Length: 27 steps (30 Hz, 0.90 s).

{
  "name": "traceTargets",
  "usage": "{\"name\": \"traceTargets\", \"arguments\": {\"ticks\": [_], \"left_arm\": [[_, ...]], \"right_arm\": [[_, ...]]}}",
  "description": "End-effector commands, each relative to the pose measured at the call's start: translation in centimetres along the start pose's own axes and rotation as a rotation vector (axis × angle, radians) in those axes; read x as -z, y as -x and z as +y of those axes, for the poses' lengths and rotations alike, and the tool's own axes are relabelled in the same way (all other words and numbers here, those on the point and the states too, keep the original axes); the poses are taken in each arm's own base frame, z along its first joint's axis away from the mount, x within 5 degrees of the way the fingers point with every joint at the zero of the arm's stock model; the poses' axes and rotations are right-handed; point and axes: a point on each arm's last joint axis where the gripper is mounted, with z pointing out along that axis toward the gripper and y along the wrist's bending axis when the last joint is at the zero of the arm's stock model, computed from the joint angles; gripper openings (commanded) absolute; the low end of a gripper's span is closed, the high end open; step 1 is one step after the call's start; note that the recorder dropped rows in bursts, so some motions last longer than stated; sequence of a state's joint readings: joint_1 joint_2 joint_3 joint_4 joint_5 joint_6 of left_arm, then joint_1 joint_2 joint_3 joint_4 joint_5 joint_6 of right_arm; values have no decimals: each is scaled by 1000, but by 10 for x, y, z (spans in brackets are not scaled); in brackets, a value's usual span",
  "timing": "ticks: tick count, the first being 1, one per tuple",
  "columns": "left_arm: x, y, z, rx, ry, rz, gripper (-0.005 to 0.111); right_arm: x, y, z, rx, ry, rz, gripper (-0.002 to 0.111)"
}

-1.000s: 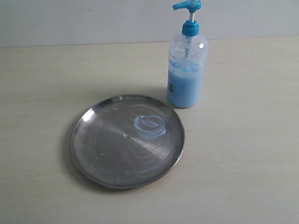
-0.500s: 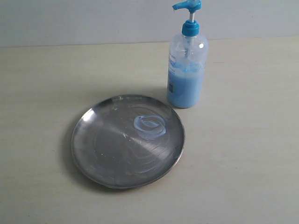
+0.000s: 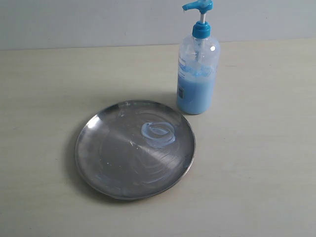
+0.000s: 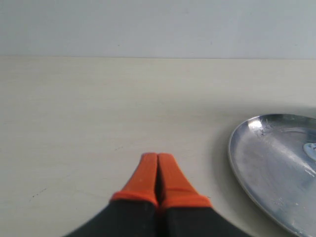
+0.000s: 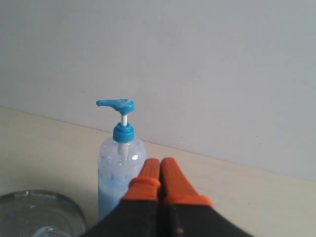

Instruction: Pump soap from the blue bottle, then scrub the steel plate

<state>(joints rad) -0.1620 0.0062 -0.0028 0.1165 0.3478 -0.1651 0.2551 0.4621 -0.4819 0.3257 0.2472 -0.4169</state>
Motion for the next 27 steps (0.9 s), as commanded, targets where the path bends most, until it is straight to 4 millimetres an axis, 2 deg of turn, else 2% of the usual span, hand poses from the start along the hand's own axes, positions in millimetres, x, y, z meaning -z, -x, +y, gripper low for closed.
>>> {"name": "traceTargets", "arguments": {"ticks": [1, 10, 16, 27], "left_arm": [[0, 0, 0, 2, 3, -6, 0], [0, 0, 0, 2, 3, -6, 0], [0, 0, 0, 2, 3, -6, 0], [0, 0, 0, 2, 3, -6, 0]], "right_arm": [[1, 0, 0, 3, -4, -13, 0], [1, 0, 0, 3, -4, -13, 0], [4, 0, 0, -114, 0, -21, 0], [20, -30, 1, -60, -46, -34, 0]]}}
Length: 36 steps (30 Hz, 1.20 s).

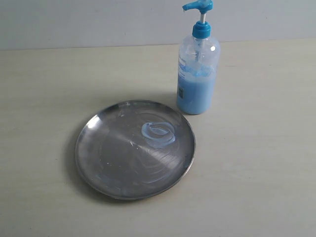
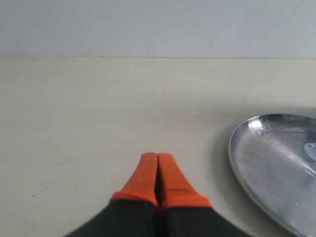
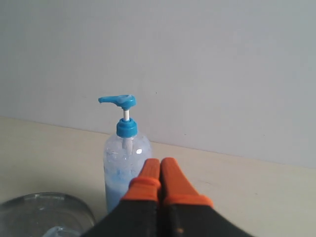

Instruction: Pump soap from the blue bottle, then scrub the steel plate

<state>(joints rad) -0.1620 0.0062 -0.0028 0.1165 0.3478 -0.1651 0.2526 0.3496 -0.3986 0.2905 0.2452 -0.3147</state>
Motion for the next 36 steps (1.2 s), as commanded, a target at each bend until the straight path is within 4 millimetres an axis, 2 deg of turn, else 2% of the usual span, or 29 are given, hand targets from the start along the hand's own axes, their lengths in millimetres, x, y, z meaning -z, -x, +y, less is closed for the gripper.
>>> {"name": "traceTargets", "arguments": {"ticks": [1, 7, 11, 21, 30, 36], "left_arm": [[0, 0, 0, 2, 3, -6, 0], [0, -1, 0, 2, 4, -4, 0], [0, -1, 0, 2, 4, -4, 0], [0, -1, 0, 2, 4, -4, 0], [0, -1, 0, 2, 4, -2, 0], [0, -1, 0, 2, 4, -2, 0]], "right_arm": [[6, -12, -2, 4, -41, -5, 0], [16, -34, -7, -40, -123, 25, 0], [21, -56, -8, -38, -174, 29, 0], [22, -98, -10, -120, -225, 65, 0], [19, -119, -11, -96, -234, 110, 0], [19, -119, -11, -96, -234, 110, 0]]}}
